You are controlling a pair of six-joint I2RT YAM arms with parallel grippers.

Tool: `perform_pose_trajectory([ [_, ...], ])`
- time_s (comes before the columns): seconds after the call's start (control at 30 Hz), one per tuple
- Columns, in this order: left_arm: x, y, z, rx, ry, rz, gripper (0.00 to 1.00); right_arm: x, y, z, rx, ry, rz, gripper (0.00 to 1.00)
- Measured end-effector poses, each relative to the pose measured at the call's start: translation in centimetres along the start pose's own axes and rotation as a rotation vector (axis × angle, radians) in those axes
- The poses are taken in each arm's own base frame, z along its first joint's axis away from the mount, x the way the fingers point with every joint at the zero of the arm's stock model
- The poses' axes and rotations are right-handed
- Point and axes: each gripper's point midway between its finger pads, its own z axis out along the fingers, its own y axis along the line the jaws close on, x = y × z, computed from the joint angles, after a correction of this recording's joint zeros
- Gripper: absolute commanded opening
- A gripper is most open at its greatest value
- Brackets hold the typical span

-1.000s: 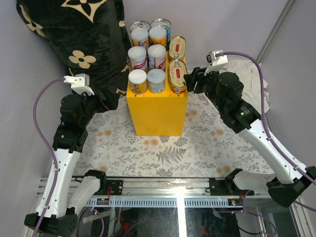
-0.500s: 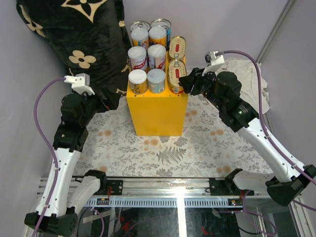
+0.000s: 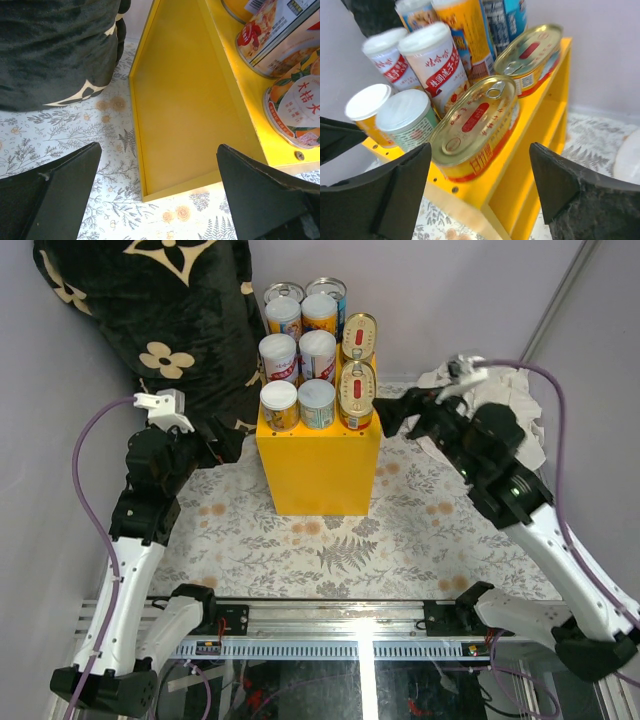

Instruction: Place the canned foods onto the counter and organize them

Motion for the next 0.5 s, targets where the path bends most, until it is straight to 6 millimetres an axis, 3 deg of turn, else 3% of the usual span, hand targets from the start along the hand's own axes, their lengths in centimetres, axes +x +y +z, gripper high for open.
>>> perform_pose_trajectory([
  [0.1,0.3,0.3,-0.3,-0.004,-0.012,0.015,1.00,-2.2,-0.8,-4.0,0.022,-0.124,-0.016,0.95],
  [0.17,0.7,0.7,-0.9,-0.019,-0.032,0.022,1.00,-2.3,-2.3,-6.9,0.075,-0.194,-0.013,1.00],
  [0.23,0.8,1.1,-1.7,-0.037,-0.063,0.030,1.00,-1.6,-3.8,-8.4,0.135,-0.228,-0.005,0.99],
  [0.3,0.8,1.5,-2.4,-0.051,-0.099,0.042,1.00,0.7,-5.7,-8.8,0.209,-0.207,-0.004,1.00],
  [0.37,1.3,2.0,-2.9,-0.059,-0.126,0.055,1.00,4.4,-7.4,-8.4,0.267,-0.140,-0.014,1.00],
  [0.5,2.8,2.5,-3.0,-0.050,-0.152,0.077,1.00,13.9,-10.6,-8.7,0.351,0.044,-0.051,1.00],
])
